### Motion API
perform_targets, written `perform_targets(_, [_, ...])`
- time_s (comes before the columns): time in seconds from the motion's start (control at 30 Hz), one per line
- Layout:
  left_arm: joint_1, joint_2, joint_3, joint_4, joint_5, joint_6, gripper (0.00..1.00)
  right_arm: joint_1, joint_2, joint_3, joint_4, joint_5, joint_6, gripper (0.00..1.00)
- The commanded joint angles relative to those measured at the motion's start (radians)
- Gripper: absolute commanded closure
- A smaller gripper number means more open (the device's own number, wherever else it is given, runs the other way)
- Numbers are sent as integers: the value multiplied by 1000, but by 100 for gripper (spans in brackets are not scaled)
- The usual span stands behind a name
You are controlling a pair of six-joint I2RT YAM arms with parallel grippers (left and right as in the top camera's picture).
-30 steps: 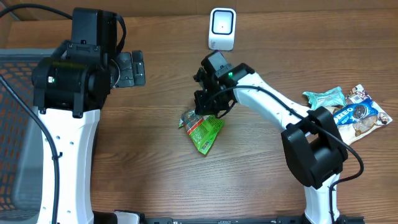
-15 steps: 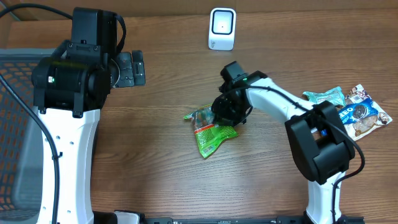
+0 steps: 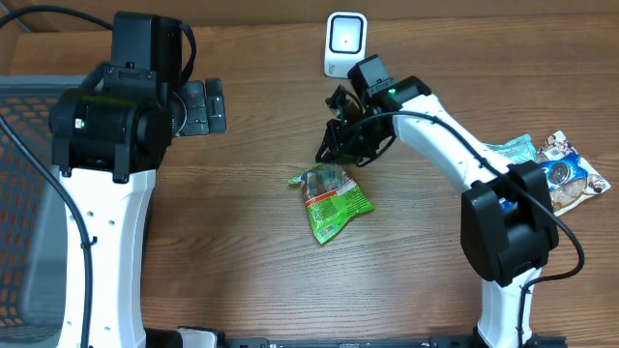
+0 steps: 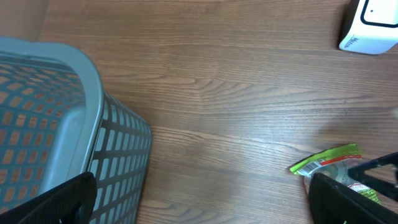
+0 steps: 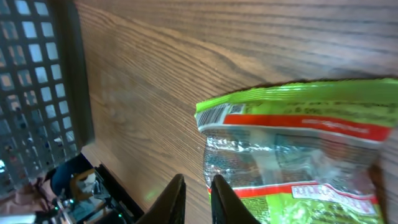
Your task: Scan the item barcode
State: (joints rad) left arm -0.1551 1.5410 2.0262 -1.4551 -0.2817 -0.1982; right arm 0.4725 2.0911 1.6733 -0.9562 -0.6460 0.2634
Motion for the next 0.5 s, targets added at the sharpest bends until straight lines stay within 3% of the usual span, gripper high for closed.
perform_targets(0.0, [4, 8, 12, 0, -13, 22, 0, 17, 33, -44, 50, 8, 32, 86])
perform_targets(0.2, [4, 8, 12, 0, -13, 22, 0, 30, 156, -119, 102, 8, 98, 87])
perform_targets(0.3, [4, 8, 12, 0, -13, 22, 0, 0, 189, -118, 39, 13, 115, 81])
perform_targets(0.47, [4, 8, 12, 0, -13, 22, 0, -86, 189, -71, -171, 161, -26, 68])
